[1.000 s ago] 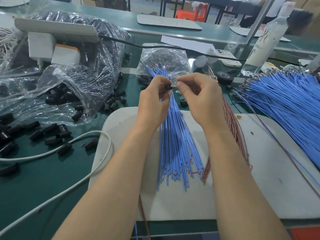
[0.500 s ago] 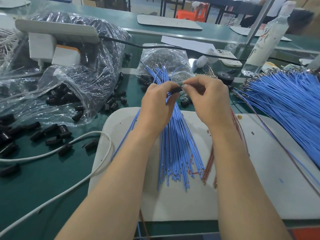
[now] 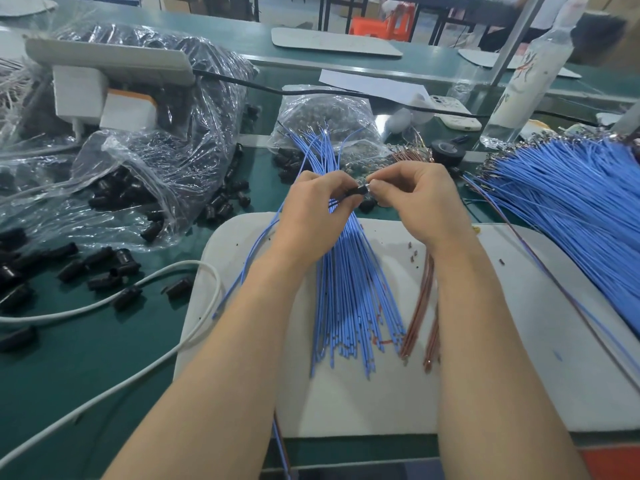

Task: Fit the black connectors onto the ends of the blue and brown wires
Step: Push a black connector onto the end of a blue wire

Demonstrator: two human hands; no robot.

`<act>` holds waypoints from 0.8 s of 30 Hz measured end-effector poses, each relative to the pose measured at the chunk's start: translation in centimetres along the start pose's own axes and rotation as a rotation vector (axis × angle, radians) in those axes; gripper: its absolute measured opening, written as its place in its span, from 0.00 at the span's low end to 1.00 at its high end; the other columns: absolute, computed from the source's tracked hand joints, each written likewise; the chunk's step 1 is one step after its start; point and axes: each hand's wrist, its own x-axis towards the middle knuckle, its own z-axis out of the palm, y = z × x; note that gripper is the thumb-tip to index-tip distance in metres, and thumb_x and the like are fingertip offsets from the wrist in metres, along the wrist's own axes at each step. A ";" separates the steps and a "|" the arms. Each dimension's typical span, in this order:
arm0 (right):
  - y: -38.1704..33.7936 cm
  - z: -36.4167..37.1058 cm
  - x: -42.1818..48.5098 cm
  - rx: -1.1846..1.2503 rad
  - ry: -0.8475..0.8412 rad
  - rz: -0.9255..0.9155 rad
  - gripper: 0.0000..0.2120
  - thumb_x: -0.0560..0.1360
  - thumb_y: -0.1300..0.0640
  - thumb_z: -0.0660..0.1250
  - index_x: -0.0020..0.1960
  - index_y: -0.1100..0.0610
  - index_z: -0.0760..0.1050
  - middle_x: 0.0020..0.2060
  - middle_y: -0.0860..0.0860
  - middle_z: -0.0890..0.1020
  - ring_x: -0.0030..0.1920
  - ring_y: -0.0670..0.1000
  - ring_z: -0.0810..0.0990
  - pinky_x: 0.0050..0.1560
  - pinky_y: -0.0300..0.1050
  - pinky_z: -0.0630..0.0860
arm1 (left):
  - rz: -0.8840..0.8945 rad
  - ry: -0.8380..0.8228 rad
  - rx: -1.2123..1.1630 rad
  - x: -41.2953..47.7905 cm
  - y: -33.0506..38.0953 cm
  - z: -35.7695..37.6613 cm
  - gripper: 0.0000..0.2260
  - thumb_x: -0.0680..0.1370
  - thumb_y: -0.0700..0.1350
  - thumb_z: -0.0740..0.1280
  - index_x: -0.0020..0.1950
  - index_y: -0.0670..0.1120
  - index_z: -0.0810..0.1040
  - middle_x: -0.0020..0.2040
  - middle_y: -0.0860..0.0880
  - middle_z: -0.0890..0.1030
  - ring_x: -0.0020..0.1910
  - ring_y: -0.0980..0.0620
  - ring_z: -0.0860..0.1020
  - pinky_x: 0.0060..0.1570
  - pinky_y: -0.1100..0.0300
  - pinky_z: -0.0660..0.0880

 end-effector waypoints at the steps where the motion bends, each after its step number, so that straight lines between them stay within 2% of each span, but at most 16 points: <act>1: 0.0 0.1 -0.1 0.029 -0.009 0.007 0.06 0.74 0.63 0.70 0.42 0.52 0.80 0.36 0.49 0.83 0.37 0.46 0.81 0.47 0.43 0.80 | 0.000 0.000 0.000 0.0 0.0 0.0 0.07 0.76 0.43 0.69 0.53 0.45 0.81 0.37 0.58 0.74 0.48 0.55 0.71 0.44 0.79 0.63; 4: 0.0 0.4 -0.2 0.129 -0.021 0.033 0.06 0.74 0.65 0.69 0.44 0.55 0.80 0.35 0.50 0.82 0.35 0.43 0.80 0.42 0.35 0.78 | 0.008 0.002 0.007 0.0 0.0 0.0 0.07 0.76 0.43 0.69 0.52 0.45 0.81 0.36 0.59 0.73 0.47 0.55 0.70 0.42 0.79 0.62; 7: -0.1 0.6 -0.2 0.189 -0.023 0.050 0.06 0.74 0.66 0.68 0.44 0.56 0.80 0.35 0.50 0.82 0.35 0.41 0.80 0.41 0.33 0.77 | 0.000 -0.001 0.010 0.0 0.1 0.0 0.06 0.76 0.44 0.69 0.52 0.45 0.81 0.39 0.54 0.77 0.47 0.55 0.70 0.42 0.79 0.62; 9: -0.2 0.8 -0.2 0.253 -0.003 0.067 0.06 0.74 0.65 0.69 0.45 0.55 0.81 0.36 0.51 0.83 0.36 0.42 0.80 0.41 0.34 0.78 | -0.013 0.010 -0.015 0.0 0.0 -0.2 0.06 0.76 0.43 0.69 0.51 0.45 0.81 0.39 0.55 0.77 0.47 0.54 0.72 0.44 0.78 0.63; 10: -0.3 1.0 -0.2 0.285 0.013 0.082 0.05 0.74 0.64 0.69 0.45 0.55 0.81 0.37 0.52 0.83 0.37 0.44 0.81 0.43 0.36 0.79 | -0.022 0.015 -0.035 0.1 0.0 -0.3 0.05 0.76 0.43 0.69 0.51 0.45 0.81 0.39 0.55 0.78 0.47 0.53 0.73 0.45 0.76 0.65; 12: -0.3 1.3 -0.2 0.359 0.039 0.124 0.05 0.76 0.62 0.68 0.44 0.54 0.81 0.38 0.52 0.83 0.39 0.47 0.80 0.47 0.39 0.80 | -0.045 0.008 -0.072 0.2 0.1 -0.3 0.04 0.77 0.44 0.68 0.49 0.45 0.81 0.40 0.53 0.81 0.48 0.50 0.76 0.51 0.65 0.71; 14: -0.2 1.5 -0.1 0.425 0.050 0.161 0.06 0.76 0.61 0.67 0.44 0.54 0.81 0.36 0.51 0.83 0.38 0.47 0.81 0.46 0.38 0.80 | -0.057 -0.004 -0.093 0.2 0.1 -0.3 0.05 0.77 0.44 0.67 0.50 0.45 0.81 0.42 0.50 0.82 0.49 0.48 0.77 0.53 0.56 0.72; 16: 0.0 1.6 0.0 0.444 0.043 0.184 0.06 0.76 0.61 0.67 0.42 0.55 0.80 0.36 0.51 0.83 0.37 0.47 0.80 0.44 0.38 0.79 | -0.058 -0.014 -0.095 0.1 0.2 -0.2 0.05 0.78 0.43 0.67 0.50 0.45 0.81 0.43 0.49 0.82 0.49 0.48 0.76 0.54 0.56 0.72; 21: 0.2 2.0 -0.1 0.450 0.016 0.201 0.06 0.76 0.62 0.67 0.41 0.56 0.79 0.36 0.53 0.82 0.35 0.46 0.80 0.41 0.38 0.78 | -0.079 -0.010 -0.054 -0.1 0.0 0.0 0.05 0.77 0.43 0.67 0.50 0.45 0.81 0.43 0.49 0.82 0.50 0.50 0.74 0.48 0.64 0.67; 24: 0.0 2.3 -0.3 0.490 0.002 0.232 0.06 0.77 0.61 0.66 0.43 0.57 0.79 0.37 0.53 0.81 0.37 0.47 0.78 0.41 0.39 0.79 | -0.105 0.012 -0.037 0.0 0.1 -0.1 0.06 0.77 0.44 0.68 0.51 0.46 0.81 0.43 0.50 0.81 0.51 0.50 0.75 0.50 0.62 0.69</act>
